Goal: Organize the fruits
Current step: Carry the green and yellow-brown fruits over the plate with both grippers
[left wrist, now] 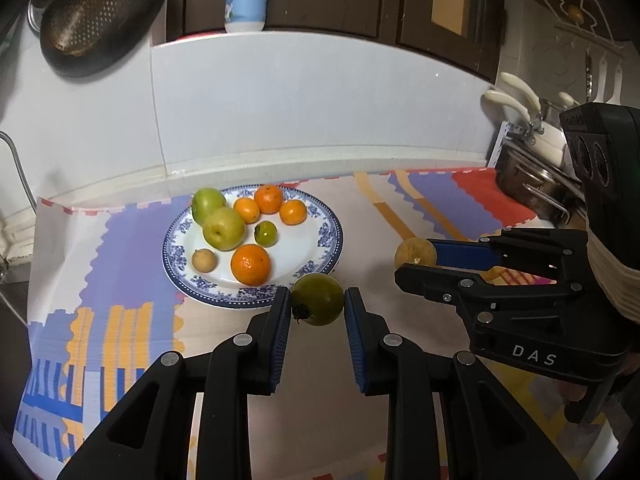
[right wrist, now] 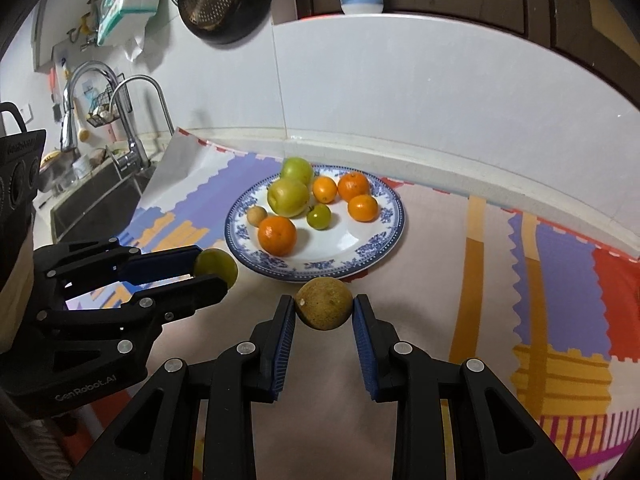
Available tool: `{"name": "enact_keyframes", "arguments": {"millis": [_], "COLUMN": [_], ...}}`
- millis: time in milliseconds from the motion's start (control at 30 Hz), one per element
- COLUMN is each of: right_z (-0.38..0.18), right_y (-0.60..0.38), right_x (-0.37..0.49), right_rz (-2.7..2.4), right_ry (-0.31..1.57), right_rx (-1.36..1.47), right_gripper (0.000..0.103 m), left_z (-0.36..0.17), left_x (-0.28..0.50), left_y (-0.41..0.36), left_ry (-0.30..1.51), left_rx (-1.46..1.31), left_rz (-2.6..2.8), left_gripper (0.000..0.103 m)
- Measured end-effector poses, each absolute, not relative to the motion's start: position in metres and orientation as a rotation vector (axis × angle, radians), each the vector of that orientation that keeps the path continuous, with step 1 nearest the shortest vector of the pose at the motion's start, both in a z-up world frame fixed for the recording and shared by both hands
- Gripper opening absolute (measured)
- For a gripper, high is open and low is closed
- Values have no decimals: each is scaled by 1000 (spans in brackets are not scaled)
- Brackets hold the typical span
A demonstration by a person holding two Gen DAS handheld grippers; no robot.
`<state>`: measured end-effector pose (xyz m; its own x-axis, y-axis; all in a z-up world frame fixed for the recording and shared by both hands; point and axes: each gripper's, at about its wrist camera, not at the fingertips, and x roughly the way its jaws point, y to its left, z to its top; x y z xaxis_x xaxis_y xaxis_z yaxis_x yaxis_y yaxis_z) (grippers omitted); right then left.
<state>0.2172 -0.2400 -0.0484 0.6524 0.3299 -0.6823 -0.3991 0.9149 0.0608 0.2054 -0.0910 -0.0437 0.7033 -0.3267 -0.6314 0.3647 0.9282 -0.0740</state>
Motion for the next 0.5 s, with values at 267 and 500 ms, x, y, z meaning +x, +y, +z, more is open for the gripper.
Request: {"name": "enact_keyframes", "arguments": {"millis": [267,500], "right_z": [-32,-24], "right_y": [-233,-225], "right_x": [200,196], "right_rz": [384,352], "right_ry": [713,693], "right_rx": [-67,-52], "right_gripper": [31,31], "left_z": [-30,-19], "left_x": [196,194], "left_y": [-79,-68], "left_ry": [644,607], "left_rx": [56,77], "left_rz": [-379,-392], "left_gripper": [28,28]}}
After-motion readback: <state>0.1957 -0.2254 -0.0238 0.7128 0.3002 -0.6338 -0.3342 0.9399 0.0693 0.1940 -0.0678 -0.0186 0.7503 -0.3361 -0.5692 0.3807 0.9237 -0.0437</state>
